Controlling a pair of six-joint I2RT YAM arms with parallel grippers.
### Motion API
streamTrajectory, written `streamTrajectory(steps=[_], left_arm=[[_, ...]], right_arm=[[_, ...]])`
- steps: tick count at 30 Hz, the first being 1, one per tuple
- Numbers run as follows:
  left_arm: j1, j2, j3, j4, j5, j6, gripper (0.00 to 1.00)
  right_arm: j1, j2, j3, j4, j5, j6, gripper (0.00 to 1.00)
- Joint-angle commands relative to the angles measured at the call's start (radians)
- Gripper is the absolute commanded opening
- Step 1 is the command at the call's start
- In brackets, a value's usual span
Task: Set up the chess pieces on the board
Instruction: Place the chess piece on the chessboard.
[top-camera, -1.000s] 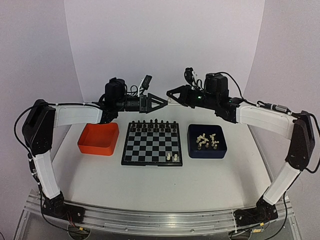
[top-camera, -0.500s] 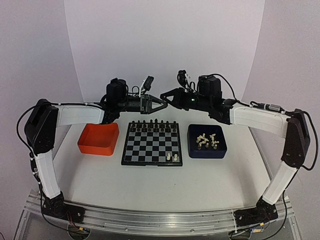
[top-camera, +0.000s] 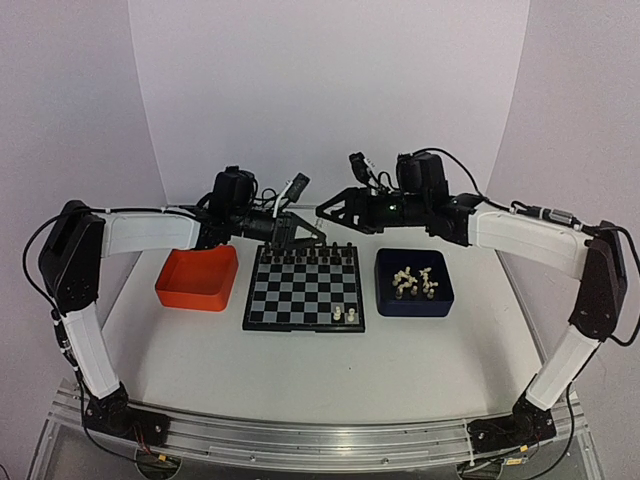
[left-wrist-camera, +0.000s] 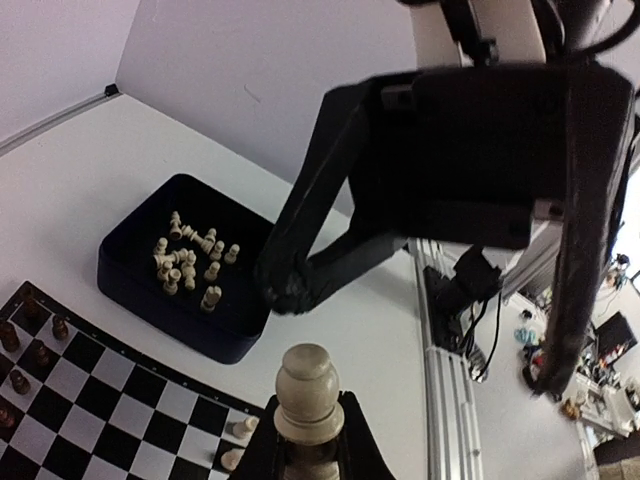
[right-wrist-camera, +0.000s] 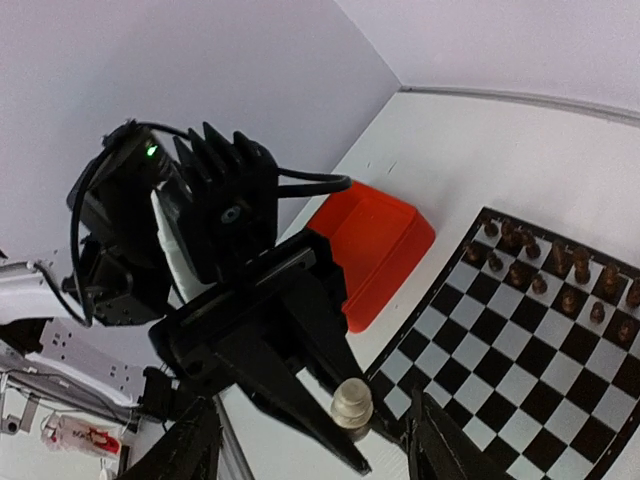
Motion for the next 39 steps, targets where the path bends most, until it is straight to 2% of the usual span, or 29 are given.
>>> streamTrajectory(steps=[1, 3, 6, 10, 17, 24, 30, 39], left_arm=[[0.002, -0.08, 0.021, -0.33, 0.096, 0.452, 0.0], [0.002, -0.091, 0.039, -0.401, 0.126, 0.544, 0.0], [0.002, -0.117, 0.037, -0.476, 0.153, 0.651, 0.0], [0.002, -0.144, 0.036, -0.518, 0.174, 0.727, 0.0], [0.002, -0.149, 0.041, -0.496, 0.175, 0.705, 0.0], [0.002, -0.153, 0.042, -0.466, 0.159, 0.642, 0.0], [0.002, -0.147, 0.049, -0.456, 0.132, 0.606, 0.0], [0.002, -0.134, 0.061, -0.448, 0.119, 0.581, 0.0]], right_arm=[[-0.007, -0.102, 0.088, -0.314, -0.178, -0.14, 0.63], [-0.009, -0.105, 0.138, -0.455, -0.181, -0.214, 0.64], [-0.008, -0.095, 0.175, -0.576, -0.183, -0.276, 0.64], [-0.009, -0.065, 0.203, -0.585, -0.247, -0.296, 0.64], [-0.006, 0.029, 0.275, -0.586, -0.343, -0.291, 0.61], [0.009, 0.091, 0.319, -0.588, -0.334, -0.29, 0.58], [0.018, 0.164, 0.38, -0.589, -0.342, -0.252, 0.49], [0.025, 0.187, 0.391, -0.592, -0.376, -0.247, 0.4]])
